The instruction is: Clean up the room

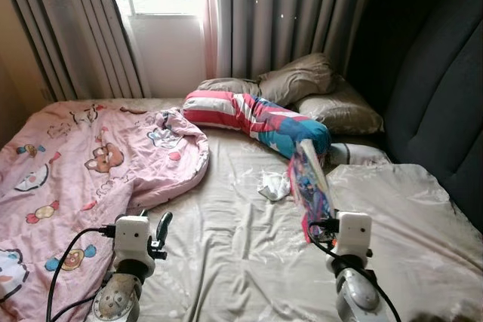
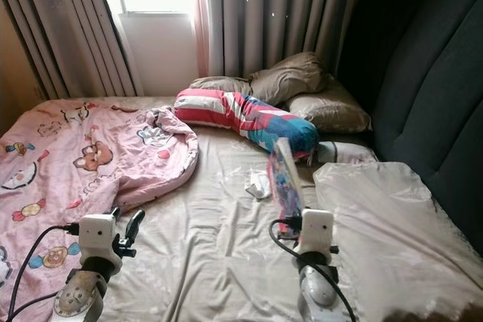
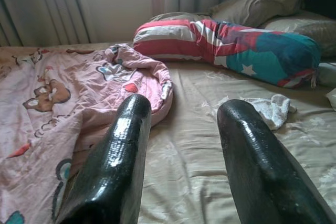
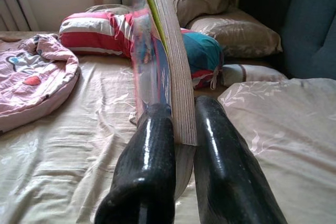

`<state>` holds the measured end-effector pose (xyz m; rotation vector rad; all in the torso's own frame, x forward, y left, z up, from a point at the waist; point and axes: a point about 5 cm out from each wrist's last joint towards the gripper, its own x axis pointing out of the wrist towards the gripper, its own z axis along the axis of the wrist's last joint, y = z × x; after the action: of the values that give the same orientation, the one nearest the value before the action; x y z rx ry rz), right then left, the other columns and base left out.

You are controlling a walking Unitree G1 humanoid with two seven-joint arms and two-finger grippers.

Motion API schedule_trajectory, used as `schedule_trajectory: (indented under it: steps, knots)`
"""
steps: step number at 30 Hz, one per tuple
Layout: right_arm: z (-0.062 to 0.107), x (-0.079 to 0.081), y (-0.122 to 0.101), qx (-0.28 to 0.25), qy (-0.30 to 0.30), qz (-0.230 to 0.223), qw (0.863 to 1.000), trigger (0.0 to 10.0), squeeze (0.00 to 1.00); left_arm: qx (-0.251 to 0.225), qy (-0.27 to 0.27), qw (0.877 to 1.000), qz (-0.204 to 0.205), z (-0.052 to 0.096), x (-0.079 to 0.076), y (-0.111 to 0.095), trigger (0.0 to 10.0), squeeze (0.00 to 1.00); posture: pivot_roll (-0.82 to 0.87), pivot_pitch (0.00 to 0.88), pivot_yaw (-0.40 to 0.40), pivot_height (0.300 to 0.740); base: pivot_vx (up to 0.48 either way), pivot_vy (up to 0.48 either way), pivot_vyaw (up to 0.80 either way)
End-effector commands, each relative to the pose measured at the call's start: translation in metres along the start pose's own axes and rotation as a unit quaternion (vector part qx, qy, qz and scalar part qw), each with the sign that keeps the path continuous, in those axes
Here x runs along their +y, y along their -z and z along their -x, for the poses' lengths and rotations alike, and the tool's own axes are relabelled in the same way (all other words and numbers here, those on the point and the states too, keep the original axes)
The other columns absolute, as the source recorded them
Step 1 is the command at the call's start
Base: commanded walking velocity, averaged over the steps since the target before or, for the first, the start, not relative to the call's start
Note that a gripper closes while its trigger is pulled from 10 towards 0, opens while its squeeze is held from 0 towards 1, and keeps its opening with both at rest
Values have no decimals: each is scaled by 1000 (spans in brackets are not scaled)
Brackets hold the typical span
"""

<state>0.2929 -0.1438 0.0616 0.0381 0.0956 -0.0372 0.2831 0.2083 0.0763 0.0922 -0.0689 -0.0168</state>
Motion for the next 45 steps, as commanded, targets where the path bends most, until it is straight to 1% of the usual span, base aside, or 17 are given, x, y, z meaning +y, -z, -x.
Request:
schedule_trajectory:
  steps: [1,6,18,31,45]
  knots:
    - [-5,-5,-12,-25,3,6,1000,10000,0,-2,4,1000,2,-2,-3,-2,10000,0,-9,0,-19,734,0,-386,0]
    - [-5,-4,-13,-25,2,6,1000,10000,0,-2,3,1000,2,-2,-3,-2,10000,0,-10,1,-18,734,0,-371,0]
    - [-5,-3,-10,-15,-9,-1,1000,10000,0,1,-1,1000,7,-3,-1,-1,10000,0,-11,11,-18,734,0,0,0]
    - [-5,-3,-10,-14,-16,0,1000,10000,0,3,-1,1000,15,-5,-2,-1,10000,0,-17,14,-17,734,0,0,0]
    - [-3,9,-5,2,-62,2,998,10000,0,6,0,1000,19,-5,-2,-1,10000,0,-20,15,-13,734,0,0,0]
